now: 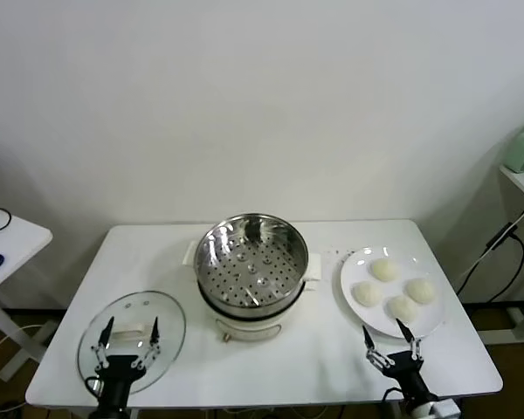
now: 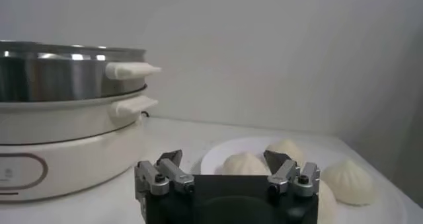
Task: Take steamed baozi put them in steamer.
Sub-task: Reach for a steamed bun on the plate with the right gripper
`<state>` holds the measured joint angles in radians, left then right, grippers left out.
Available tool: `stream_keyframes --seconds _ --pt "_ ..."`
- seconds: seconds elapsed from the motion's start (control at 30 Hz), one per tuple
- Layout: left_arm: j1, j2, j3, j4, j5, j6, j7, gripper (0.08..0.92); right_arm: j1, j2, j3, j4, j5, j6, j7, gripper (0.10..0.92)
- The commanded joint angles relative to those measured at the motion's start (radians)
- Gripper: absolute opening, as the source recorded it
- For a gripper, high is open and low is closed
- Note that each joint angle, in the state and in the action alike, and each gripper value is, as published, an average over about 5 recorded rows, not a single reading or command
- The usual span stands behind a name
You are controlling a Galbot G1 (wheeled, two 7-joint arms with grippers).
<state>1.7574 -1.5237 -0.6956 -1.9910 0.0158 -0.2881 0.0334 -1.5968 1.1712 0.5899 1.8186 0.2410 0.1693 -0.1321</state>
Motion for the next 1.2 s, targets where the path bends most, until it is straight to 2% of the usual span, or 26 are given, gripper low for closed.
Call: stream_keyframes --seconds 0.03,0.13,0.27,0.47,0.67,0.8,0.97,1.1,1.2 --pt "0.000 0.003 0.000 -0.002 0.012 -0.007 0.003 0.823 0.037 -0.028 0.024 0.020 -0.042 -0.036 -0.033 0.823" --pt "-0.002 0.010 0.000 0.000 0.022 -0.007 0.003 0.823 0.129 -0.125 0.049 0.029 -0.054 -0.115 -0.080 0.823" --pt "-0.003 0.019 -0.005 -0.005 0.027 -0.007 0.003 0.823 0.269 -0.330 0.047 -0.005 -0.043 -0.215 -0.174 0.823" --pt "-0.004 0.020 -0.012 -0.020 0.032 0.004 0.003 0.823 0.481 -0.660 -0.070 -0.188 -0.020 -0.220 -0.410 0.823" --pt "-0.003 0.017 0.005 -0.020 0.046 0.003 0.003 0.823 0.801 -0.810 -0.354 -0.349 -0.047 -0.234 -0.693 0.823" --pt "-0.004 0.014 0.016 -0.019 0.052 0.005 0.002 0.823 1.157 -0.832 -0.679 -0.442 -0.101 -0.231 -0.862 0.823" --pt "-0.005 0.013 0.019 -0.017 0.052 0.015 -0.001 0.823 1.550 -0.737 -1.028 -0.600 -0.233 -0.153 -1.033 0.823" --pt "-0.005 0.014 0.012 -0.017 0.050 0.022 -0.003 0.823 1.771 -0.629 -1.266 -0.753 -0.379 -0.083 -1.091 0.823" --pt "-0.007 0.014 0.006 -0.019 0.049 0.029 -0.003 0.823 1.873 -0.540 -1.400 -0.864 -0.421 -0.065 -1.104 0.823"
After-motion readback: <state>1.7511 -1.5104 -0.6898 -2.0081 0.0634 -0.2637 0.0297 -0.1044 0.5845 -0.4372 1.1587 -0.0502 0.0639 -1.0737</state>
